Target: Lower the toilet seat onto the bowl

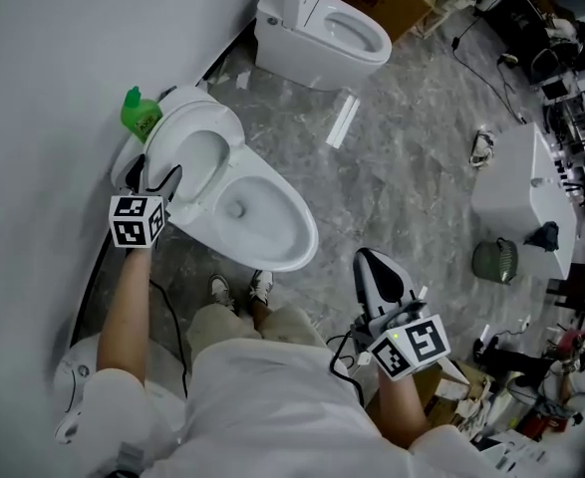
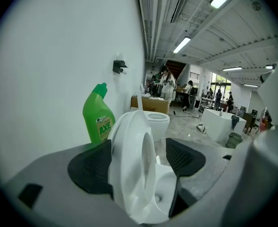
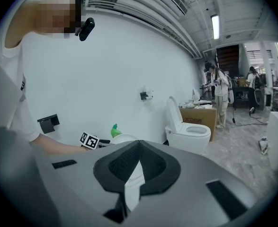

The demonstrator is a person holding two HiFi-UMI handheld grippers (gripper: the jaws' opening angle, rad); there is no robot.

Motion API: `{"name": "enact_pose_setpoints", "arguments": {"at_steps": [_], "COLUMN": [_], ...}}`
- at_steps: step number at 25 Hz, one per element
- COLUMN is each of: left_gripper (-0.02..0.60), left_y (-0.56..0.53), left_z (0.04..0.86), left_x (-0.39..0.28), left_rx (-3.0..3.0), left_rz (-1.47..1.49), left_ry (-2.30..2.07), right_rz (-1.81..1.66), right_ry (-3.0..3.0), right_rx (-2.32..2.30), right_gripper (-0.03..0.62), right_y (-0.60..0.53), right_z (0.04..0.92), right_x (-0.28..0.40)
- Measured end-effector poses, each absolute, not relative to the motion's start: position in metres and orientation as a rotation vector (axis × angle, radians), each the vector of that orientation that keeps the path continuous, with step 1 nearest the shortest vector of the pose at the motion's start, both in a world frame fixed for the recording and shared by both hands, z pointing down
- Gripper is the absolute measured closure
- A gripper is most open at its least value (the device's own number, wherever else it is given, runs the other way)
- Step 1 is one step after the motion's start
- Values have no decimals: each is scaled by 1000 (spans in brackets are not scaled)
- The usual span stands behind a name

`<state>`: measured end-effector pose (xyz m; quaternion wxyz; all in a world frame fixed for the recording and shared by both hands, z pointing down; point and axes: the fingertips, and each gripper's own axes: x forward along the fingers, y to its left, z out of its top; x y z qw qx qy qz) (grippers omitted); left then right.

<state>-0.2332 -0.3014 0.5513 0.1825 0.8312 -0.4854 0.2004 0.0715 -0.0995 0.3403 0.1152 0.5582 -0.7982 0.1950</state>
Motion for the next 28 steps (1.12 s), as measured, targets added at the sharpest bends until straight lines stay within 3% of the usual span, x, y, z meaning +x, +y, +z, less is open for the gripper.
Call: {"name": "enact_pose_setpoints", "arguments": {"at_steps": [16,28], "left_gripper": [255,411], "left_y": [-293,-276], "left_z": [549,542], "left_x": [-226,-209], "left_rx": [2367,2428], "left_rz": [547,662], "left_ry": [-1361,-1347], "right_rz": [576,587], "right_ry": [-2341,-2365], "right_rx": [1652,1654], "right_gripper": [595,595], "right_y": [-83,-79], "right_z": [336,336], "right_x": [73,71]}}
